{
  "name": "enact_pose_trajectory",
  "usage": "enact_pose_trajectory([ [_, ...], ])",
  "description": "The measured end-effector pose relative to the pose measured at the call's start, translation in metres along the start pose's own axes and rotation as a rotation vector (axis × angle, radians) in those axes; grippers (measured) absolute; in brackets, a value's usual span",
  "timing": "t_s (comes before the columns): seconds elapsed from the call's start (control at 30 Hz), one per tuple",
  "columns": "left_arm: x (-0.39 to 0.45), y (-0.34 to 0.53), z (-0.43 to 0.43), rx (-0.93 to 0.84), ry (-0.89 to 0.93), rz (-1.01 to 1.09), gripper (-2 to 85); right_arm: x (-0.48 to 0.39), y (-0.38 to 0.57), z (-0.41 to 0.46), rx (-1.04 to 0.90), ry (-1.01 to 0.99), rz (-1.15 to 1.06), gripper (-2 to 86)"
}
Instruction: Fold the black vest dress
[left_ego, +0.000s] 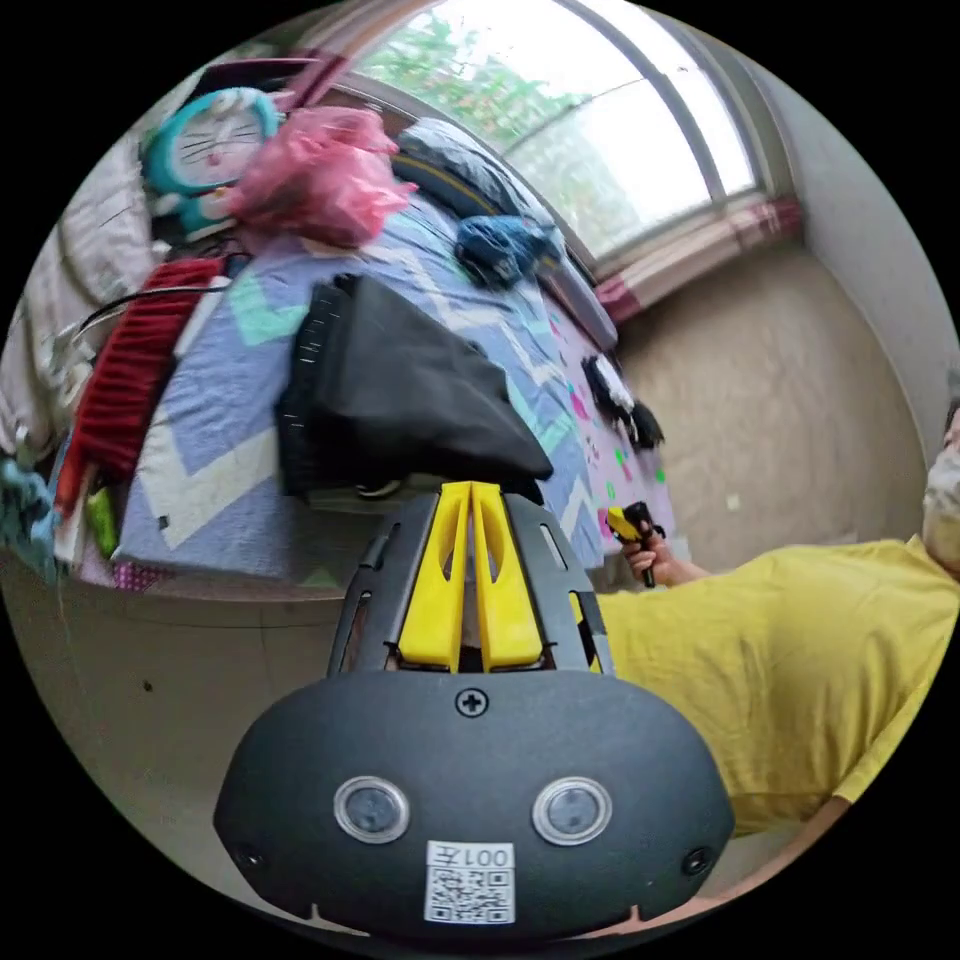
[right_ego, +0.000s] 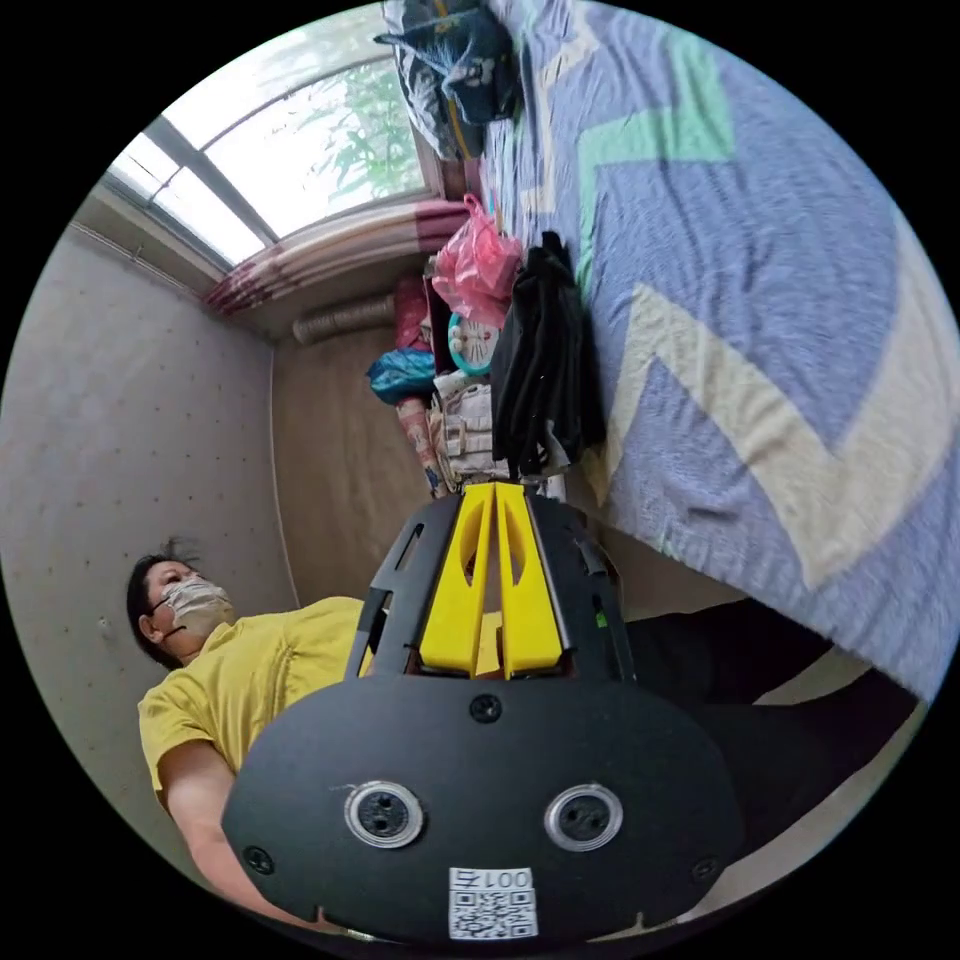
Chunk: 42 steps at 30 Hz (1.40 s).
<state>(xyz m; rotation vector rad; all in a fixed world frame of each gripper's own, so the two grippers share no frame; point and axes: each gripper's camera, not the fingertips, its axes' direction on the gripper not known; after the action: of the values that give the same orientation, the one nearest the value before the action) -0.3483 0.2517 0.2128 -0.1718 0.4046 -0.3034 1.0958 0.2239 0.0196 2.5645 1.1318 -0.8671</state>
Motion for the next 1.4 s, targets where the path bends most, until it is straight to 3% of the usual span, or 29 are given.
enact_pose_trajectory([
  [0.17, 0.102, 0.016, 0.127, -0.251, 0.044, 0.347, -1.3, 0.001, 0.097, -0.09, 0.289, -0.025, 0.038, 0.5],
  [0.37, 0.197, 0.053, 0.242, -0.401, 0.101, 0.62, -1.2, -0.009, 0.219, -0.186, 0.53, -0.077, -0.002, 0.5],
  [0.67, 0.306, 0.113, 0.412, -0.464, 0.273, 0.637, -1.3, -0.073, 0.414, -0.35, 0.824, -0.135, -0.191, 0.5],
  [0.97, 0.405, 0.164, 0.574, -0.699, 0.389, 0.858, -1.3, -0.201, 0.54, -0.44, 1.108, 0.091, -0.431, 0.4],
  [1.23, 0.466, 0.161, 0.707, -0.757, 0.464, 0.973, -1.3, -0.314, 0.54, -0.501, 1.103, 0.49, -0.473, 0.5],
  [1.4, 0.496, 0.144, 0.798, -0.819, 0.508, 0.883, -1.4, -0.385, 0.539, -0.557, 1.142, 0.672, -0.42, 0.4],
])
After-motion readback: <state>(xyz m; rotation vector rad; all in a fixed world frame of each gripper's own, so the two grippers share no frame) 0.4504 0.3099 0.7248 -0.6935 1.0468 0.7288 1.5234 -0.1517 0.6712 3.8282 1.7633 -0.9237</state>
